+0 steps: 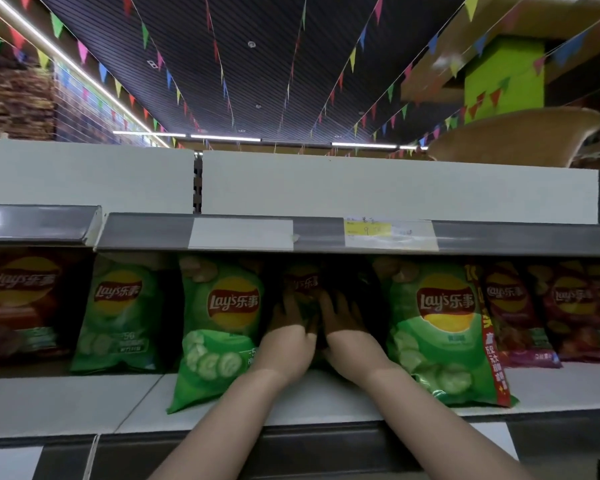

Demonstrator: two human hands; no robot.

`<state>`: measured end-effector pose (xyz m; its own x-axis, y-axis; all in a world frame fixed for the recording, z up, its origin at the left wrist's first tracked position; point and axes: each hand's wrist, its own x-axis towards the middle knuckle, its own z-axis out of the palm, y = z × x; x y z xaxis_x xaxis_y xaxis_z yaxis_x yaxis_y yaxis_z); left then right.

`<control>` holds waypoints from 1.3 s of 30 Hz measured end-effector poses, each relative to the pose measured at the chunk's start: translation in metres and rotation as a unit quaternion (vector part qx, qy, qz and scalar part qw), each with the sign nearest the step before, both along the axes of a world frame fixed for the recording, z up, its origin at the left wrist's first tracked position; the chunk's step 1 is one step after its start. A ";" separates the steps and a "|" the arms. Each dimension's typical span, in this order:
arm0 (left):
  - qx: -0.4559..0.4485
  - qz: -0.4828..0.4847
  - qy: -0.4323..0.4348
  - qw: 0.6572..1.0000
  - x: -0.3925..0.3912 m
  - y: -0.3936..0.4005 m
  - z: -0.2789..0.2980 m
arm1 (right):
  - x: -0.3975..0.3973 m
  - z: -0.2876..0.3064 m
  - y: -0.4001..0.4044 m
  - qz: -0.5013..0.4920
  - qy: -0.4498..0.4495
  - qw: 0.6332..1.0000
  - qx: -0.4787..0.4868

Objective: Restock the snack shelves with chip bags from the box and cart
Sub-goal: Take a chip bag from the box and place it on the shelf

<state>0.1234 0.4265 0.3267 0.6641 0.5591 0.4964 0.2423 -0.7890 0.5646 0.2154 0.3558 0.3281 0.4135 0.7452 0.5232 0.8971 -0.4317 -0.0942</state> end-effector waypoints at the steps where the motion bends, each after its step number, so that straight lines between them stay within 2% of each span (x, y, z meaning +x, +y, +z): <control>1: 0.023 -0.010 0.021 0.999 0.001 0.001 -0.001 | 0.001 -0.002 0.003 -0.010 -0.012 1.000 0.006; 4: 0.083 -0.035 0.081 0.993 0.005 0.002 -0.006 | 0.013 -0.004 0.017 -0.058 -0.079 0.994 0.057; 7: 0.115 -0.031 0.137 0.983 0.005 0.002 -0.009 | 0.015 0.005 0.025 -0.113 -0.060 0.991 0.044; 10: 0.126 -0.010 0.176 0.976 0.006 0.000 -0.010 | 0.023 0.005 0.039 -0.094 -0.045 0.992 0.071; 12: 0.124 0.003 0.195 0.973 0.008 -0.001 -0.011 | 0.028 0.006 0.042 -0.122 -0.033 0.992 0.001; 15: 0.123 0.014 0.232 0.965 0.009 0.001 -0.013 | 0.028 0.004 0.039 -0.115 0.041 0.987 -0.106; 19: 0.116 0.015 0.270 0.956 0.006 -0.003 -0.010 | 0.003 0.005 0.013 -0.093 0.077 0.982 -0.144; 21: 0.119 0.007 0.268 0.956 0.006 -0.003 -0.009 | -0.016 0.000 -0.016 -0.035 0.047 0.997 -0.057; 23: 0.125 0.000 0.272 0.954 0.008 -0.001 -0.009 | -0.030 -0.015 -0.052 0.033 -0.044 0.991 0.124; 25: 0.122 -0.004 0.276 0.953 0.008 -0.001 -0.009 | -0.029 -0.027 -0.086 -0.025 -0.120 0.959 0.256; 26: 0.123 -0.008 0.275 0.953 0.009 -0.001 -0.009 | -0.023 -0.028 -0.099 -0.074 -0.116 0.951 0.276; 27: 0.122 -0.012 0.271 0.955 0.009 -0.001 -0.009 | -0.014 -0.026 -0.108 -0.112 -0.074 0.952 0.275; 28: 0.121 -0.014 0.267 0.956 0.010 -0.001 -0.009 | -0.005 -0.021 -0.113 -0.131 -0.021 0.958 0.254; 30: 0.117 -0.015 0.263 0.958 0.009 -0.003 -0.008 | 0.011 -0.012 -0.118 -0.132 0.024 0.971 0.198; 33: 0.113 -0.004 0.265 0.958 0.009 -0.006 -0.008 | 0.024 -0.012 -0.117 -0.103 0.022 0.979 0.174; 38: 0.128 0.022 0.222 0.966 0.002 -0.023 -0.003 | 0.030 -0.032 -0.113 -0.063 -0.061 0.964 0.249; 39: 0.138 0.024 0.205 0.969 -0.002 -0.027 -0.002 | 0.030 -0.033 -0.114 -0.054 -0.054 0.961 0.266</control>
